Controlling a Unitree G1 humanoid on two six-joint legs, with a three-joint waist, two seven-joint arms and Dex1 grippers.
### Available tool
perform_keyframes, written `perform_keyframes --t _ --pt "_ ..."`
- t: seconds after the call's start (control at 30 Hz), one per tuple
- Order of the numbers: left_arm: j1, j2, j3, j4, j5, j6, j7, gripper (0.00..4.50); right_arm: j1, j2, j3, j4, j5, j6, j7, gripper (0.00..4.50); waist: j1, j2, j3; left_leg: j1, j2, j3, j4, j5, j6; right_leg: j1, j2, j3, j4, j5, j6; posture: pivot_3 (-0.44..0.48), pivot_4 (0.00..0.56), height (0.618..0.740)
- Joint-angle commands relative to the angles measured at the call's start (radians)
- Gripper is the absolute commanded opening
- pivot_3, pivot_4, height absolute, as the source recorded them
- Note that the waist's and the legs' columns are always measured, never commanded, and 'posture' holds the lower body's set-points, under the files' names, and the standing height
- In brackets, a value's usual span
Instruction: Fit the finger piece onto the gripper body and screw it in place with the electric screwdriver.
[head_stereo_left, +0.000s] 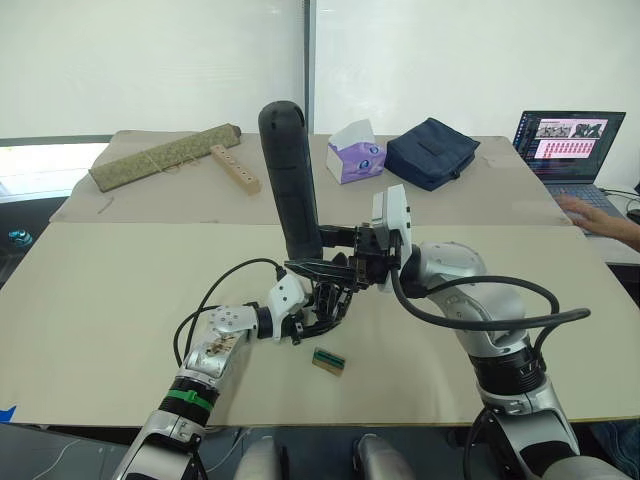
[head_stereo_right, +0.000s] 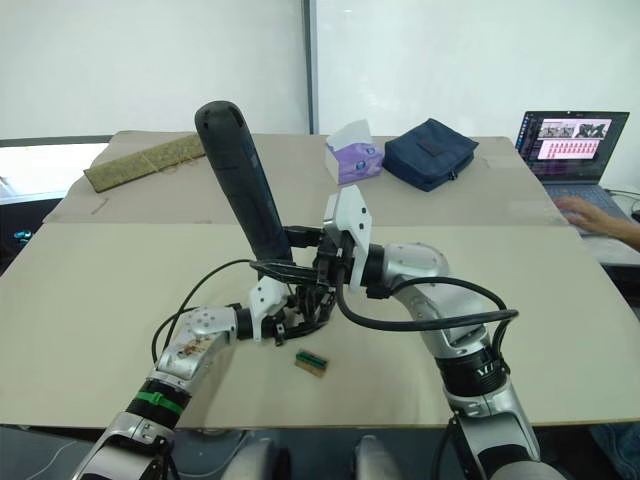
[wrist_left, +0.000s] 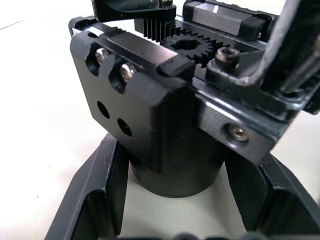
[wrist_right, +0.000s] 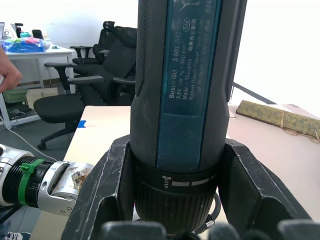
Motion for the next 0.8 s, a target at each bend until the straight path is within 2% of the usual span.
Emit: perform_keyframes --t 0.03,0.8 --pt "0.037 0.004 -0.047 0.039 0.023 0.042 -0.018 2.28 0.007 0.003 -0.013 -0.017 0.015 -0.014 0.008 1.93 0.0 0.0 0.0 0.0 0.0 0.0 0.0 0.0 0.0 0.0 0.0 0.0 0.0 0.0 0.0 0.0 0.15 0.74" --pt "0.035 0.01 -0.044 0.032 0.022 0.051 -0.017 2.28 0.019 0.023 -0.01 0.009 0.003 -0.04 0.013 1.93 0.0 0.0 0.0 0.0 0.0 0.0 0.0 0.0 0.0 0.0 0.0 0.0 0.0 0.0 0.0 0.0 0.15 0.74"
